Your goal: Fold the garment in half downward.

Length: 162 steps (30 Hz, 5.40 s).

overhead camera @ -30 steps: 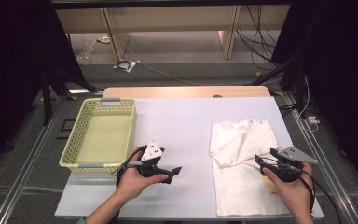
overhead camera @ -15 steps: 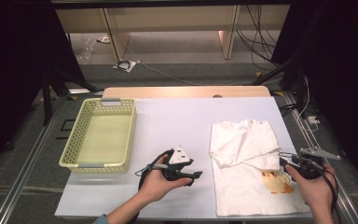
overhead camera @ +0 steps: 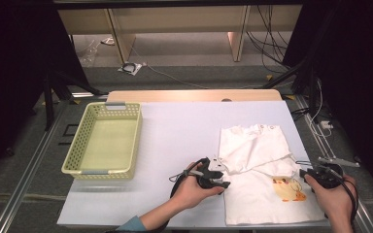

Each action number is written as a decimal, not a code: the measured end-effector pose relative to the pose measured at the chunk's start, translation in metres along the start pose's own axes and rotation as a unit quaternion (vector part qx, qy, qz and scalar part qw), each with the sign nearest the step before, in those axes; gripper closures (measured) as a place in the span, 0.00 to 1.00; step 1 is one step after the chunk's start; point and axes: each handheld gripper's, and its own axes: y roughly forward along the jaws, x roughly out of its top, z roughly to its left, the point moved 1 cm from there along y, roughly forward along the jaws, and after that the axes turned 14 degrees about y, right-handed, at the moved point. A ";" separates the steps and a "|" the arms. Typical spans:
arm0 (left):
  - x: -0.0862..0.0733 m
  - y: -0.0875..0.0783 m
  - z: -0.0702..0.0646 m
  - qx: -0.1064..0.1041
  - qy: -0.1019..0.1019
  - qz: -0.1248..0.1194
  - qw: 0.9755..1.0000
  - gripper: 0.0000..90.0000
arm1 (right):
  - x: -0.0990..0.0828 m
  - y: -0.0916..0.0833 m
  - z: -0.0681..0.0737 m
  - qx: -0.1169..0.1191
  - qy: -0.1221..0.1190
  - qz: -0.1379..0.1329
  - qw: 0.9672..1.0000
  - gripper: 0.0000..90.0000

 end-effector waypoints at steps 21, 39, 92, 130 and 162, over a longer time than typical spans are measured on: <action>0.003 0.012 0.001 0.022 0.009 0.026 0.999 0.67 | -0.002 0.002 0.003 0.004 0.005 0.015 1.000 0.88; 0.005 0.010 -0.006 0.037 -0.024 0.031 0.999 0.98 | -0.002 0.002 0.007 0.002 0.011 0.016 1.000 0.98; -0.020 -0.046 0.008 0.027 -0.043 0.001 0.999 0.98 | -0.011 -0.002 0.042 0.005 -0.027 0.045 0.999 0.98; -0.055 -0.087 0.017 0.035 -0.063 -0.002 0.997 0.98 | -0.033 -0.009 0.081 0.038 -0.042 0.067 0.996 0.97; -0.086 -0.115 0.016 0.046 -0.072 0.009 0.996 0.98 | -0.046 -0.008 0.120 0.069 -0.087 0.081 0.991 0.97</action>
